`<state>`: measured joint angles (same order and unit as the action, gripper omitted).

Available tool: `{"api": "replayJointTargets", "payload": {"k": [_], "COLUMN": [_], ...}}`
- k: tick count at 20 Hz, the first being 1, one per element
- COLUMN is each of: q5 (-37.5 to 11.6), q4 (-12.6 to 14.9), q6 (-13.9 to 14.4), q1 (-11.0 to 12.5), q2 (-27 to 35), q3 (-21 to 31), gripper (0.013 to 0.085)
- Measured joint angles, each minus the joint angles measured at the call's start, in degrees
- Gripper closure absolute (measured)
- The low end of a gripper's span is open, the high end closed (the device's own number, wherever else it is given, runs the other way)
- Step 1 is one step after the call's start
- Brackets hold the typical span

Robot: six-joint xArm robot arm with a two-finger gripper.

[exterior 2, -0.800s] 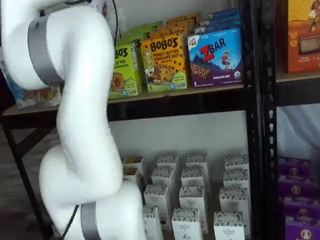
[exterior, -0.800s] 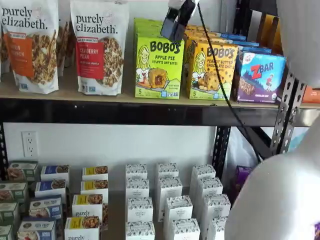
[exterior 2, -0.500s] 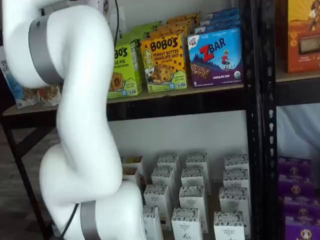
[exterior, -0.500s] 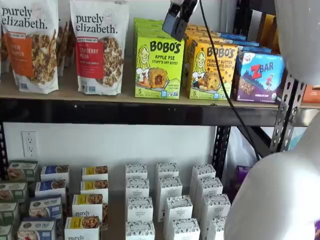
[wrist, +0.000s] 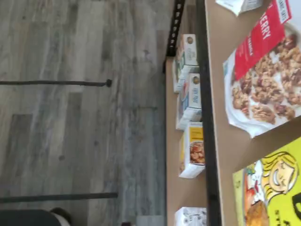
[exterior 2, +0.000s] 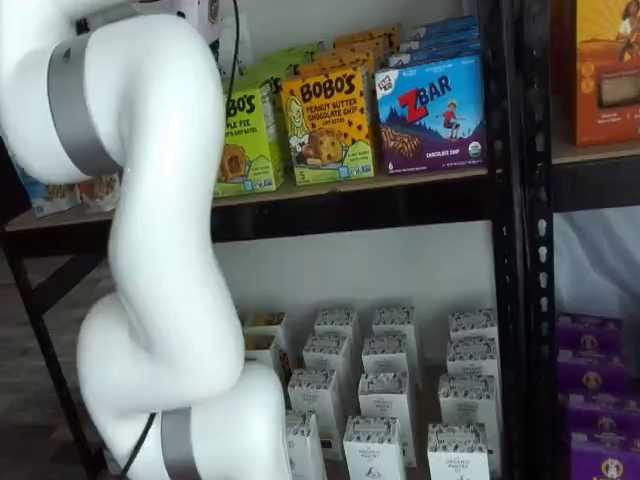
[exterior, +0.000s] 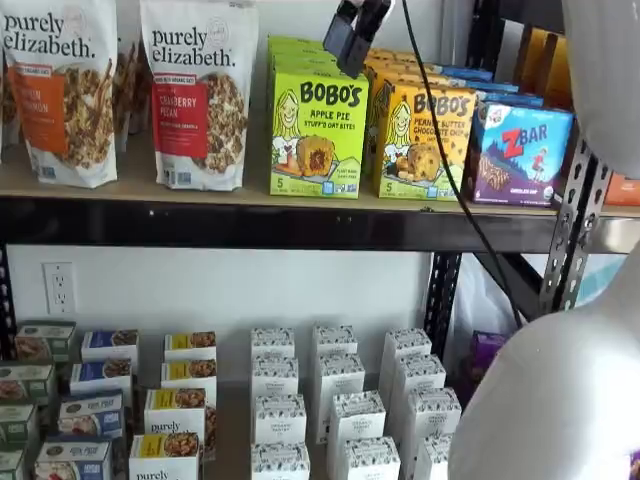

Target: Pick the green box on the top shelf, the fourth from the left

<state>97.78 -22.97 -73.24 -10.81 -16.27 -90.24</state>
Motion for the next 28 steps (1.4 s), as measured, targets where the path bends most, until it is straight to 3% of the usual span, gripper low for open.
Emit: {"api": "replayJointTargets", "payload": {"k": [5,11,28], "q5": [-1.1,1.8,4.0], "q4": [0.4,-0.6,-0.9], "q6": [0.3,0.3,0.4], "q1": [-0.6,-0.1,0.2], "q2": [-0.1,1.7,3.1], "q3": [0.5,-1.8,-4.1], "gripper": [0.013,0.013,0.013]}}
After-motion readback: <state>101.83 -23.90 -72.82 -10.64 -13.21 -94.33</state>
